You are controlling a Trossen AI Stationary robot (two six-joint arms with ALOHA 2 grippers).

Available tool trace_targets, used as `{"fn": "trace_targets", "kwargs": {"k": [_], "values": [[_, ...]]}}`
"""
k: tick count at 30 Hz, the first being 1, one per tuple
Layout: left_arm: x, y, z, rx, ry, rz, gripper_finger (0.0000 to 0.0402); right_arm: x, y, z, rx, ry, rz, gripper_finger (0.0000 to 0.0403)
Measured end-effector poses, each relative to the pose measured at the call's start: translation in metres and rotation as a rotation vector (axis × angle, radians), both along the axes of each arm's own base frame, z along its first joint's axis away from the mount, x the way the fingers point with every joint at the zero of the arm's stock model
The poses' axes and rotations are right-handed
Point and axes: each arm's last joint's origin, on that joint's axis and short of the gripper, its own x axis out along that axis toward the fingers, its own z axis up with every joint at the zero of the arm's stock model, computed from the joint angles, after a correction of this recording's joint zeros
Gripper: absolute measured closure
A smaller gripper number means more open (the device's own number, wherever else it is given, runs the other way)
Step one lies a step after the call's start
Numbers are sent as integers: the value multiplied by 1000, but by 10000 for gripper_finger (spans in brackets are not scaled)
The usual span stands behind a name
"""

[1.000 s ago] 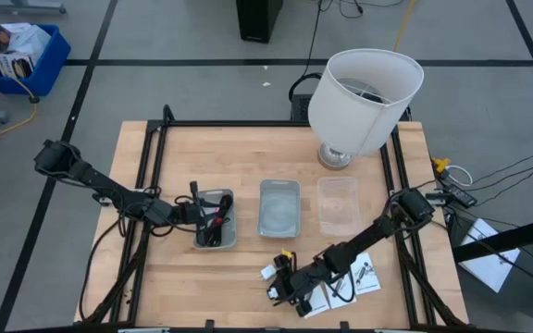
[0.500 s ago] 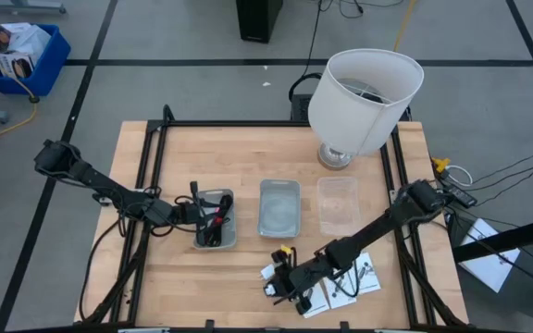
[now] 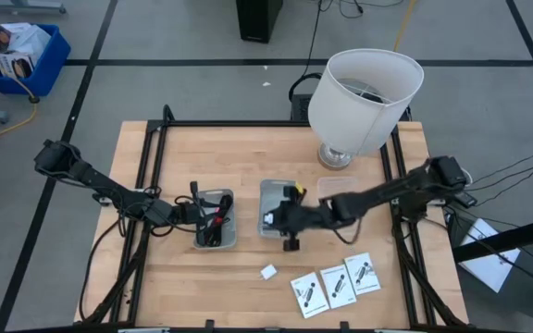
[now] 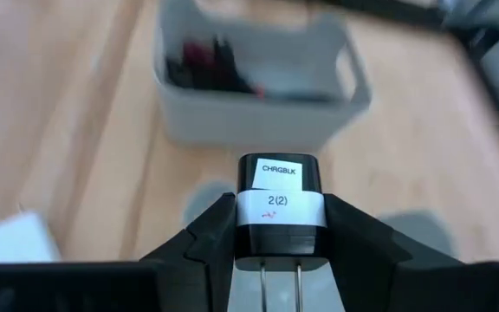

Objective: Pick and place items into bin
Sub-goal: Put the black charger adapter into the right gray bin, then put the white charger adapter into the right gray bin

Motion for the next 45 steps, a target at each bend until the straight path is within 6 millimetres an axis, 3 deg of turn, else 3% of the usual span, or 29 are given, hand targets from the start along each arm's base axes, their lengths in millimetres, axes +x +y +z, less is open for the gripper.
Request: {"fn": "trace_targets", "kwargs": {"k": [5, 14, 24, 31, 37, 41, 45], "values": [[0, 0, 0, 4, 0, 0, 339, 5, -22, -29, 66, 89, -50, 265], [0, 0, 0, 8, 1, 5, 339, 15, -44, -64, 152, 210, -48, 265], [0, 0, 0, 8, 1, 8, 339, 15, -49, -70, 156, 235, -71, 261], [0, 0, 0, 3, 1, 9, 339, 16, -50, -69, 169, 227, -92, 158], [0, 0, -1, 6, 7, 9, 339, 12, -51, -54, 170, 188, -86, 136], [0, 0, -1, 6, 7, 9, 339, 4, -48, -20, 165, 88, -49, 143], [0, 0, -1, 6, 8, 9, 339, -8, -29, 14, 186, -30, 56, 147]]}}
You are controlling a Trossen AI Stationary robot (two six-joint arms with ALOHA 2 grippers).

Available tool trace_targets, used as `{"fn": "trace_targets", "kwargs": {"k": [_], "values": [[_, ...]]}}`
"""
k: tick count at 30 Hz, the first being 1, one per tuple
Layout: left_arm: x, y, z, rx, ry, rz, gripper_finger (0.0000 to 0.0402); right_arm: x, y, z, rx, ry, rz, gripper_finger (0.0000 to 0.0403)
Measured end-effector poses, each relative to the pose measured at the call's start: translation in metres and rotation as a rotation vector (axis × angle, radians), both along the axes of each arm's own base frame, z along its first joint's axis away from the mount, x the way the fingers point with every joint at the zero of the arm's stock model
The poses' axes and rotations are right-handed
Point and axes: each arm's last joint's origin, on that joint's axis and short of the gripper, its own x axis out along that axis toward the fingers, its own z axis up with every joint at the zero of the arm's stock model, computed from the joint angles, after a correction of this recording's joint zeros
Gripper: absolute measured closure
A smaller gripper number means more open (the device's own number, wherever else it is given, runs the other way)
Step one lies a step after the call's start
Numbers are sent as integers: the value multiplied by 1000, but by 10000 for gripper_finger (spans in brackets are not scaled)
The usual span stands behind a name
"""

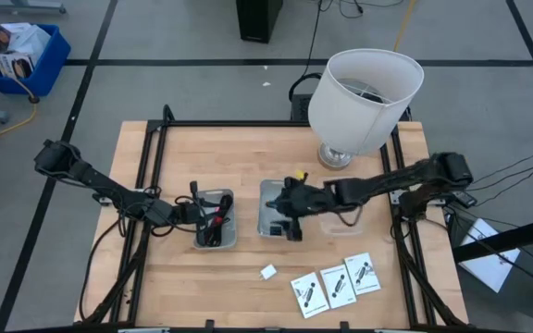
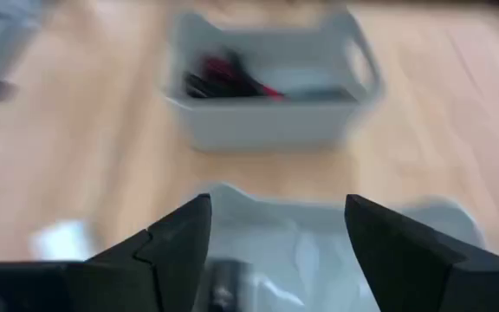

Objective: Pick and place items into bin
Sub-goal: Put the white charger adapter into the right gray bin

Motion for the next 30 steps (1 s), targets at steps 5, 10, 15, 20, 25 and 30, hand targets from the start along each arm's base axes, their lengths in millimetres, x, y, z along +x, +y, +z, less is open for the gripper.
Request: {"fn": "trace_targets", "kwargs": {"k": [5, 10, 15, 20, 25, 30], "values": [[0, 0, 0, -1, 1, 0, 339, -5, 37, 5, -32, -54, 109, 139], [0, 0, 1, -10, -8, 1, 339, 7, 64, -14, -26, -109, 171, 129], [0, 0, 1, -15, -10, 2, 339, 21, 79, -46, 1, -84, 283, 126], [0, 0, 0, -15, -1, 3, 339, 30, 88, -73, 35, -74, 413, 128], [0, 1, -2, -16, 13, 13, 339, 33, 90, -96, 38, -13, 442, 128], [0, 1, -2, -17, 14, 13, 339, 35, 94, -106, 33, -17, 491, 129]]}}
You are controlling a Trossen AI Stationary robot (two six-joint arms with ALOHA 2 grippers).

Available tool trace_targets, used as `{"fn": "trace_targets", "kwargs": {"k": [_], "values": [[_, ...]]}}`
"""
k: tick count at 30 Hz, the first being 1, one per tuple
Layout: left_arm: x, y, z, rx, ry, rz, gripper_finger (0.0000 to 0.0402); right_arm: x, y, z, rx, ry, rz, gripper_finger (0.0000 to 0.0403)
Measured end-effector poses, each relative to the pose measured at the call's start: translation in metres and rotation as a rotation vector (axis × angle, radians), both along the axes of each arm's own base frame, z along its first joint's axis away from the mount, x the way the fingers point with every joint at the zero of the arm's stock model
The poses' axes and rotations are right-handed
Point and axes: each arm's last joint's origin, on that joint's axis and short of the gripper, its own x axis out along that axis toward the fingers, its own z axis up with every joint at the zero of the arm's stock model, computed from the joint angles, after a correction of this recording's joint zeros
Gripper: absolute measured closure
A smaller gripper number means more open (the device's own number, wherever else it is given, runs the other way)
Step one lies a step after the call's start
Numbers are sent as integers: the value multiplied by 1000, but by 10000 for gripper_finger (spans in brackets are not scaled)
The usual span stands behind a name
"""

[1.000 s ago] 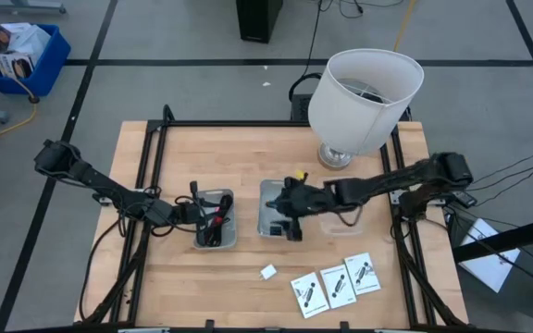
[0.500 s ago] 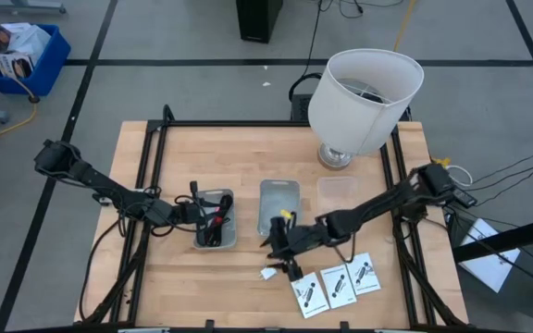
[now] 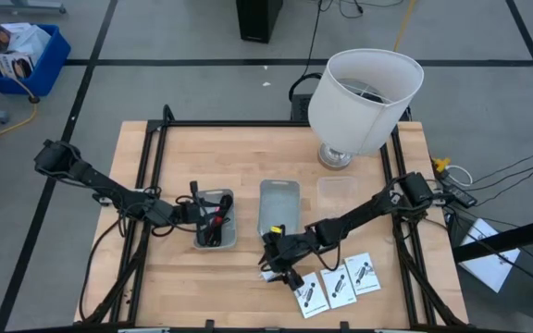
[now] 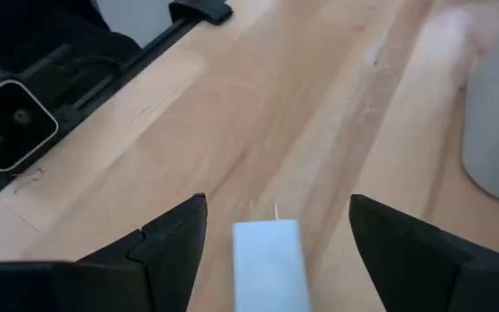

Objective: Pick and place items into bin
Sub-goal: Put the white charger adapter into the right gray bin

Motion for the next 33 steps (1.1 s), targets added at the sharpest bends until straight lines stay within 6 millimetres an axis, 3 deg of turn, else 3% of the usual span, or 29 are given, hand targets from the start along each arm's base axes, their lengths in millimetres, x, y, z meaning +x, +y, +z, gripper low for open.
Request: {"fn": "trace_targets", "kwargs": {"k": [10, 21, 33], "values": [[0, 0, 0, -3, -1, 1, 339, -4, 1, -13, -12, 69, 34, 150], [0, 0, 0, 0, 0, 1, 339, -4, 3, 9, -2, -7, 15, 154], [0, 0, 0, 1, -1, 0, 339, -13, 20, 6, -74, -3, -13, 154]]}}
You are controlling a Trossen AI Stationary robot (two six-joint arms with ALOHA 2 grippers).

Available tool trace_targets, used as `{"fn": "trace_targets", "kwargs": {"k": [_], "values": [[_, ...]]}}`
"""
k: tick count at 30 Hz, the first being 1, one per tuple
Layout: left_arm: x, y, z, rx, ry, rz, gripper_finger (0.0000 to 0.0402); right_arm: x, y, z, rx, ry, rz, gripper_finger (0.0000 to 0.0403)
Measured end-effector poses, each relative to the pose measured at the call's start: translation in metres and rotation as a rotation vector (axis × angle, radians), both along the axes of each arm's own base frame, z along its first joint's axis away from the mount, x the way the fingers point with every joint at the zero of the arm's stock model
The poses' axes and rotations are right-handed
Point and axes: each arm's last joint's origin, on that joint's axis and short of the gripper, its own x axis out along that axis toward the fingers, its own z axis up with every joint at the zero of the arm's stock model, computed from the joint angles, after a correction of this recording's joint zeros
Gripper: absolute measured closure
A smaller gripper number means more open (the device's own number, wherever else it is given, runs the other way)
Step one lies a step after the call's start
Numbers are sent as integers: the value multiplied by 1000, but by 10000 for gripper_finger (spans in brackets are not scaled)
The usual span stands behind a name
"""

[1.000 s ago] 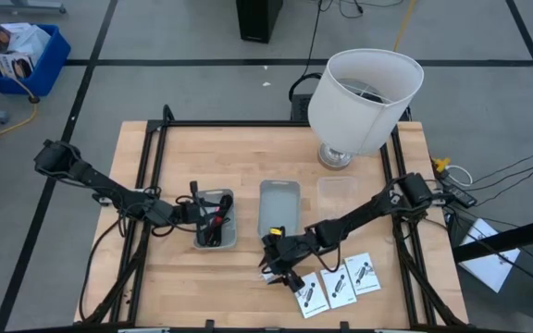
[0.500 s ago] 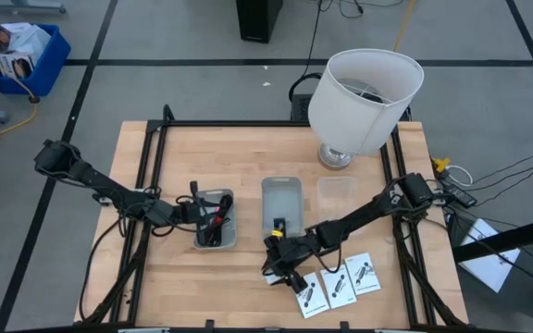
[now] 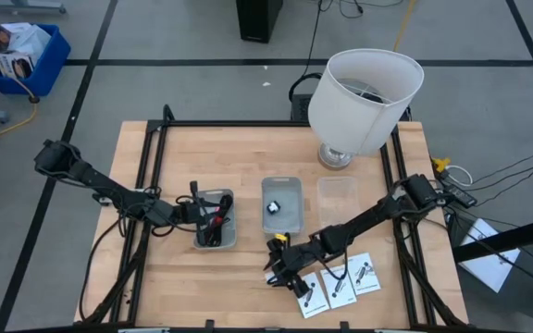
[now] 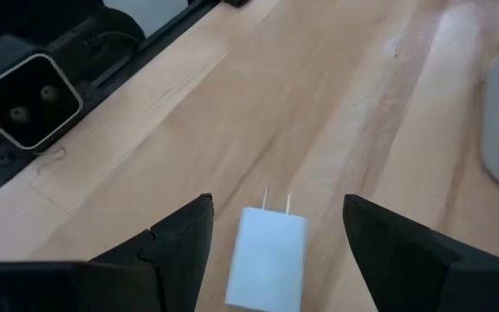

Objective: Pick and place items into bin
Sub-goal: Put the white charger adapter into the right gray bin

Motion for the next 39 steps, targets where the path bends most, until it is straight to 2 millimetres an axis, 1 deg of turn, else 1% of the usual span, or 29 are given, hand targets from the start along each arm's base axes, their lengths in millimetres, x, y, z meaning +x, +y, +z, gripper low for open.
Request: {"fn": "trace_targets", "kwargs": {"k": [5, 7, 11, 14, 23, 25, 27, 32, 36, 39], "values": [[0, 0, 0, -1, 0, 0, 339, -2, 4, 0, -6, -3, -20, 154], [0, 0, 0, -1, 0, 0, 339, -1, 4, -3, 3, 4, -26, 154], [0, 0, 0, -2, -1, 0, 339, 0, 4, -17, 2, 50, -38, 154], [0, 0, 0, -2, 0, 0, 339, 1, 5, -24, -3, 60, -41, 154], [0, 0, 0, -1, 0, 0, 339, 0, 4, -25, -7, 73, -39, 157], [0, 0, 0, -1, 0, 0, 339, -1, 4, -27, -10, 89, -41, 164], [0, 0, 0, -1, 0, 0, 339, -1, 4, -33, -7, 113, -52, 176], [0, 0, 0, 0, 1, 0, 339, 1, 6, -41, 17, 115, -35, 213], [0, 0, -1, 4, 7, 7, 339, 1, 6, -40, 18, 116, -31, 255], [0, 0, -1, 4, 8, 9, 339, 2, 7, -36, 31, 119, -3, 259]]}}
